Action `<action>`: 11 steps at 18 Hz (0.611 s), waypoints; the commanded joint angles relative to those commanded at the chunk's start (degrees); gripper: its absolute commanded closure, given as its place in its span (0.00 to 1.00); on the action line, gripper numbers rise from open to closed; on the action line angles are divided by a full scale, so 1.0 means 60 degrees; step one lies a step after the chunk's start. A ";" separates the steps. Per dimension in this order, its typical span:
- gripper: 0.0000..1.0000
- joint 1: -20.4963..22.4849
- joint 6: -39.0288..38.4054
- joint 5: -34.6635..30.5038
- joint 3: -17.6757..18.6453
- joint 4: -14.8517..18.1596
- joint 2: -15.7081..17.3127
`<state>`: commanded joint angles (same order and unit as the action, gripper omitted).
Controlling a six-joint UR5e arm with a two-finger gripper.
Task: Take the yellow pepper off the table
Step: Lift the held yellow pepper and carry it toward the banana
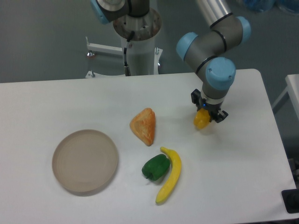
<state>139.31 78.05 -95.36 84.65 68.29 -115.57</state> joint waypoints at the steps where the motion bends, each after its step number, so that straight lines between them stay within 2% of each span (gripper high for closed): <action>1: 0.50 -0.0015 -0.0015 0.0015 -0.0278 0.0000 -0.0146; 7: 0.50 -0.0306 -0.1185 0.0820 -0.2197 -0.0044 -0.1171; 9: 0.50 -0.0352 -0.1479 0.0835 -0.2579 -0.0044 -0.1392; 11: 0.50 -0.0425 -0.1524 0.0864 -0.2683 -0.0044 -0.1480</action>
<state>136.76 68.91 -90.18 68.56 68.03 -124.45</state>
